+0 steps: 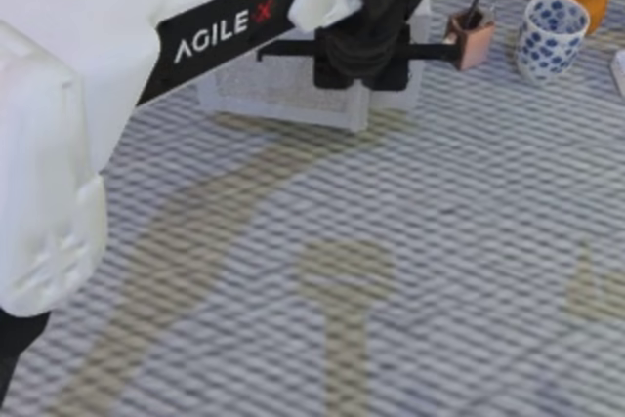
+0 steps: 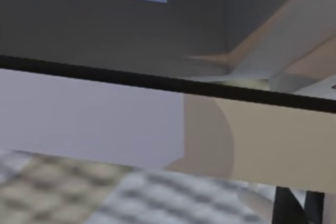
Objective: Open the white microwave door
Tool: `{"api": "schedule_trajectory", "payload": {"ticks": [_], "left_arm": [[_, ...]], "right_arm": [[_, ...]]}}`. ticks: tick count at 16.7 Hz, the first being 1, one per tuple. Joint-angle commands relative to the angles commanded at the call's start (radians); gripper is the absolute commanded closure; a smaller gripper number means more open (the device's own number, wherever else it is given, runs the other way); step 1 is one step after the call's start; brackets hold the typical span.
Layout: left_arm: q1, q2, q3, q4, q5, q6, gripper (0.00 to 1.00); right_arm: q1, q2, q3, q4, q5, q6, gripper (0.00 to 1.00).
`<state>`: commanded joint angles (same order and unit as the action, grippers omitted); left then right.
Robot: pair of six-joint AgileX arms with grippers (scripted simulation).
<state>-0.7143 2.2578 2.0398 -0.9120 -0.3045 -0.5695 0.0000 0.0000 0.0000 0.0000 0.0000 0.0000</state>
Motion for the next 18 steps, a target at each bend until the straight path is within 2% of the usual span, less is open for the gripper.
{"api": "schedule_trajectory", "payload": {"ticks": [4, 11, 18], "left_arm": [[-0.007, 0.004, -0.005, 0.003, 0.005, -0.001, 1.0], [0.005, -0.099, -0.164, 0.09, 0.042, 0.091, 1.0], [0.005, -0.104, -0.172, 0.095, 0.044, 0.096, 1.0]], "right_arm": [[0.0, 0.0, 0.0, 0.0, 0.0, 0.0, 0.0], [0.0, 0.0, 0.0, 0.0, 0.0, 0.0, 0.0], [0.0, 0.0, 0.0, 0.0, 0.0, 0.0, 0.0]]}}
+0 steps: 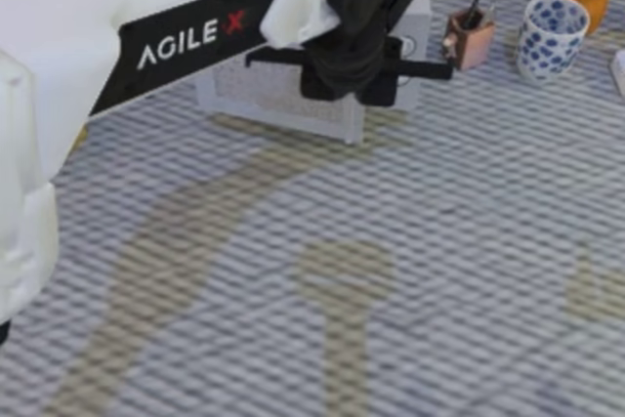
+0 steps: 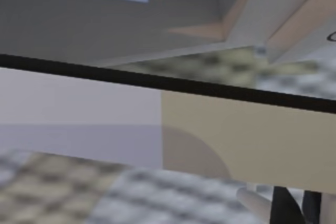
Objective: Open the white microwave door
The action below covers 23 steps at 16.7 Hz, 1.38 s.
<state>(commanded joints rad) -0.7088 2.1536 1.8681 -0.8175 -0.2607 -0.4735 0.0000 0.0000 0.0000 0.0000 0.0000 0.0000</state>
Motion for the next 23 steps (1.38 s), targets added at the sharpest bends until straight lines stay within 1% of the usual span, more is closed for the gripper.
{"api": "schedule_trajectory", "payload": {"ticks": [18, 20, 23], "left_arm": [[0.0, 0.0, 0.0, 0.0, 0.0, 0.0, 1.0], [-0.007, 0.002, -0.005, 0.003, 0.006, -0.001, 1.0], [-0.001, -0.037, -0.062, 0.034, 0.024, 0.041, 1.0]], "right_arm": [[0.0, 0.0, 0.0, 0.0, 0.0, 0.0, 0.0], [0.0, 0.0, 0.0, 0.0, 0.0, 0.0, 0.0], [0.0, 0.0, 0.0, 0.0, 0.0, 0.0, 0.0]]}}
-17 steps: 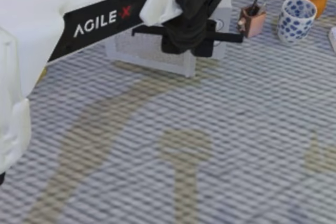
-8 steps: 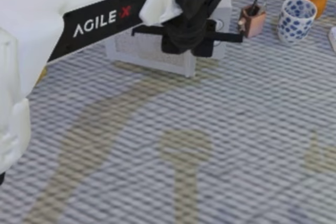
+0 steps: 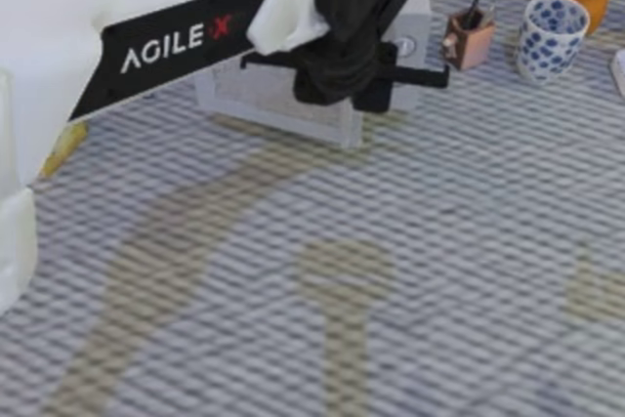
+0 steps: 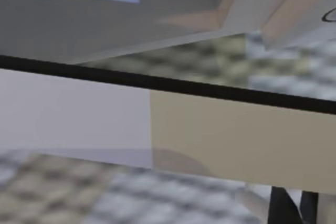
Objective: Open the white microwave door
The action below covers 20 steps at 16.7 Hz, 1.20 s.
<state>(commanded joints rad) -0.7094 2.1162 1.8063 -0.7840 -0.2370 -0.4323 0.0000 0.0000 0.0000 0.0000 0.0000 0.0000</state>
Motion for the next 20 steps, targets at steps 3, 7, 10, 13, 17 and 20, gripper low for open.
{"api": "schedule_trajectory", "payload": {"ticks": [3, 7, 10, 13, 17, 20], "left_arm": [[0.009, -0.047, -0.072, 0.036, 0.022, 0.051, 1.0], [0.012, -0.06, -0.09, 0.046, 0.028, 0.063, 1.0], [0.012, -0.06, -0.09, 0.046, 0.028, 0.063, 1.0], [0.012, -0.06, -0.09, 0.046, 0.028, 0.063, 1.0], [0.012, -0.06, -0.09, 0.046, 0.028, 0.063, 1.0], [0.012, -0.06, -0.09, 0.046, 0.028, 0.063, 1.0]], "right_arm": [[0.0, 0.0, 0.0, 0.0, 0.0, 0.0, 0.0], [0.0, 0.0, 0.0, 0.0, 0.0, 0.0, 0.0], [0.0, 0.0, 0.0, 0.0, 0.0, 0.0, 0.0], [0.0, 0.0, 0.0, 0.0, 0.0, 0.0, 0.0], [0.0, 0.0, 0.0, 0.0, 0.0, 0.0, 0.0], [0.0, 0.0, 0.0, 0.0, 0.0, 0.0, 0.0]]}}
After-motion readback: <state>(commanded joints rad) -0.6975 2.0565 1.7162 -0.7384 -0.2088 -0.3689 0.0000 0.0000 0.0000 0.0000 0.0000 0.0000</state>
